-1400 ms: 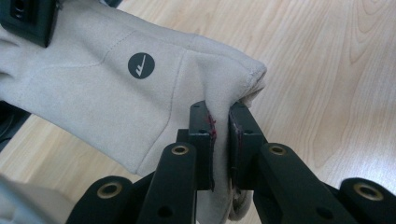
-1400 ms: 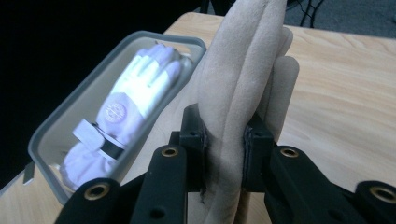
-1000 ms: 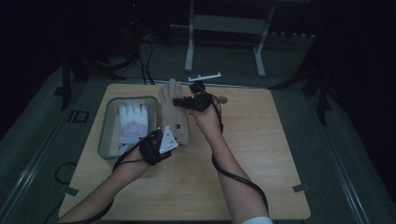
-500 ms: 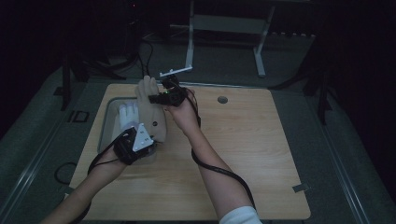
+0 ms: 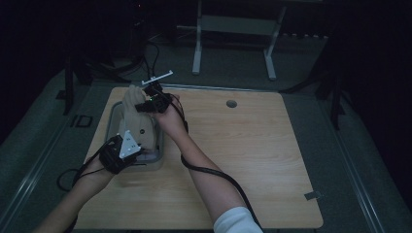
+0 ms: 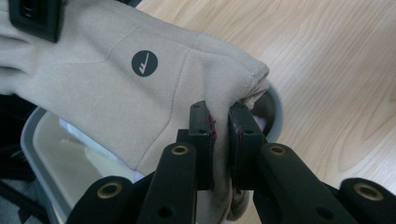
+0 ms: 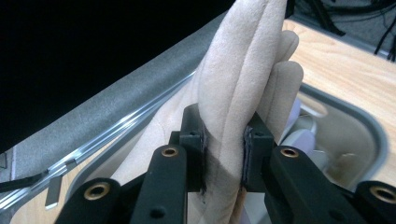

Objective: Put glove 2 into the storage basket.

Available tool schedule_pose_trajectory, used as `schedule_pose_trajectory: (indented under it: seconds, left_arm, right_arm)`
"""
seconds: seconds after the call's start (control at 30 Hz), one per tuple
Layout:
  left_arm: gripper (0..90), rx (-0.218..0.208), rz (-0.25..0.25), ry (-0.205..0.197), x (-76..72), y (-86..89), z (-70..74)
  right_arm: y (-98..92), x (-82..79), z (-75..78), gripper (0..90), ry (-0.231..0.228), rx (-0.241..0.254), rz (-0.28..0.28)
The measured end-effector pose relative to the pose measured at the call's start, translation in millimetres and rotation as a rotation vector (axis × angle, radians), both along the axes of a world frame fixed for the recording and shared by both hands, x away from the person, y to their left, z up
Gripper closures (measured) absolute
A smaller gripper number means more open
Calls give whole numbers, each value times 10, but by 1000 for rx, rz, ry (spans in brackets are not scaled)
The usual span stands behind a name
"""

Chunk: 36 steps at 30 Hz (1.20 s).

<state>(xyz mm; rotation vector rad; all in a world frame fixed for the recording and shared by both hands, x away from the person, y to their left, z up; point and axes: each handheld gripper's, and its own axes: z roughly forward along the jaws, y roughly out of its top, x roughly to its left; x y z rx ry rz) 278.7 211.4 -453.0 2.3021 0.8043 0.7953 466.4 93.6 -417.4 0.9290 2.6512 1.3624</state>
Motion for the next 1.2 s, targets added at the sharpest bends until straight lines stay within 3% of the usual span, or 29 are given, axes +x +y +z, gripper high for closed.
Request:
schedule_pose_trajectory:
  seconds: [0.07, 0.3, 0.53, 0.7, 0.87, 0.97, 1.13, 1.2]
  left_arm:
    - [821, 0, 8, 15, 18, 36, -42]
    - [820, 20, 24, 66, 101, 64, -253]
    - [816, 11, 29, 104, 199, 78, -313]
    - [814, 25, 32, 115, 229, 74, -351]
    - [811, 34, 27, 148, 272, 56, -393]
    - [807, 24, 26, 168, 302, 50, -419]
    - [766, -19, 33, 176, 304, 91, -398]
    - [679, -39, 54, 158, 293, 123, -363]
  right_arm:
    - [46, 26, -69, 750, 21, 6, 0]
    - [155, 110, -374, 750, 54, -57, -11]
    - [143, 219, -594, 746, 90, -83, -33]
    - [136, 246, -641, 736, 95, -99, -37]
    - [76, 272, -690, 721, 132, -89, -49]
    - [45, 275, -691, 661, 157, -82, -49]
    - [-46, 220, -564, 484, 100, -91, -12]
    - [-110, 204, -498, 441, 86, -89, -5]
